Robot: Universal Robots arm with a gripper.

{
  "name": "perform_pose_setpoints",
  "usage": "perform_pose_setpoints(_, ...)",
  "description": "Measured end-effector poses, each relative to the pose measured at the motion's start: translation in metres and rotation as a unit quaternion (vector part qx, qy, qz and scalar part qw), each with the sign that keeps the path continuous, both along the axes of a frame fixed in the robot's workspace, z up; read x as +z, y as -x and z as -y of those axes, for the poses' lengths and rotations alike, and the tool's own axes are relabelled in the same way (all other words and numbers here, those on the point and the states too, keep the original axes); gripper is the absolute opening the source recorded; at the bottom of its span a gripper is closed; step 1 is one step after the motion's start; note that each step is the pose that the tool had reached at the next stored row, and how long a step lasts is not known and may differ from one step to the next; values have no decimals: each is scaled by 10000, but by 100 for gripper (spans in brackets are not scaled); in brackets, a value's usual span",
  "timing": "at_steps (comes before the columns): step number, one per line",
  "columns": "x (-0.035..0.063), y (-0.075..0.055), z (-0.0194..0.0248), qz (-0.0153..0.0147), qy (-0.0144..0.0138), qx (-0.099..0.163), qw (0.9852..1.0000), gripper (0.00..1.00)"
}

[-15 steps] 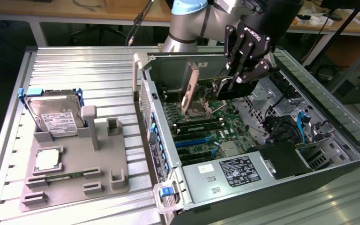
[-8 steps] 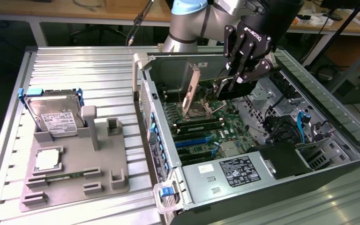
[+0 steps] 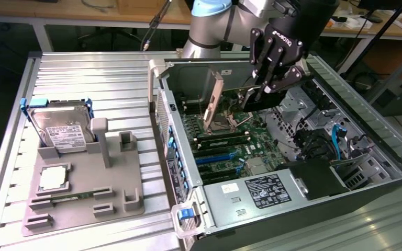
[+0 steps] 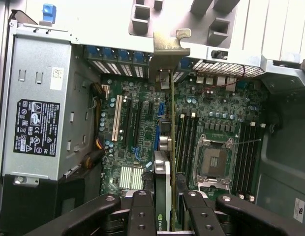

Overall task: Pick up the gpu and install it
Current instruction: 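Insert the gpu into the slot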

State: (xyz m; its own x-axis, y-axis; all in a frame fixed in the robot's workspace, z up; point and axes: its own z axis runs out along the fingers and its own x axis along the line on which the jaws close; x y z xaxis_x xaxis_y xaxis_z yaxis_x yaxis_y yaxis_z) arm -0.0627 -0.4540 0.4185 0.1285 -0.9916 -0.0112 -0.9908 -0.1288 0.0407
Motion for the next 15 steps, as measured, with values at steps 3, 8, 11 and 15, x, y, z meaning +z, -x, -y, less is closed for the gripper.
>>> perform_pose_setpoints(3, -8, 0, 0, 3, 0, 0, 10000, 27)
perform_pose_setpoints(8, -21, 0, 0, 10, 0, 0, 10000, 27)
perform_pose_setpoints(11, -23, 1, 1, 12, 2, 0, 10000, 27)
perform_pose_setpoints(15, -23, 1, 0, 5, 7, 0, 10000, 27)
